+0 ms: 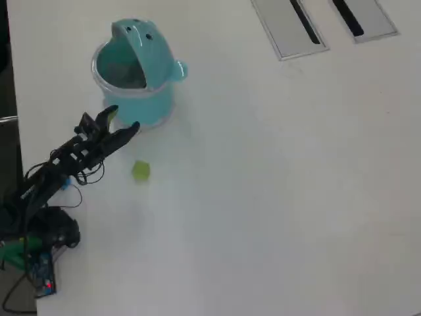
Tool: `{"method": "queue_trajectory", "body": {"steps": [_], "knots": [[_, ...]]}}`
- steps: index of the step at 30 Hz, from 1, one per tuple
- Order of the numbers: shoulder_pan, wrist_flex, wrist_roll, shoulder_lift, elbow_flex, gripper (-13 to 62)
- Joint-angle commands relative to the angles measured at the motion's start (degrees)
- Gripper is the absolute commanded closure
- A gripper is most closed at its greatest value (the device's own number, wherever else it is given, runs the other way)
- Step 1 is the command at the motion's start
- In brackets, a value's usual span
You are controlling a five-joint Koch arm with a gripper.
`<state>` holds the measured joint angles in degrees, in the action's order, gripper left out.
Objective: Grasp RGB lego blocks and put them in the bin one by one.
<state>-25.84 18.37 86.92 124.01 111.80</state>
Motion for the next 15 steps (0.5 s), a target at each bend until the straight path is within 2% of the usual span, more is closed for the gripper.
{"method": "queue_trajectory", "body": {"steps": [1, 15], "knots": [[1.9, -4.0, 0.2, 1.6, -1.1, 15.0], [8.8, 1.1, 0.3, 4.0, 3.7, 16.0]]}}
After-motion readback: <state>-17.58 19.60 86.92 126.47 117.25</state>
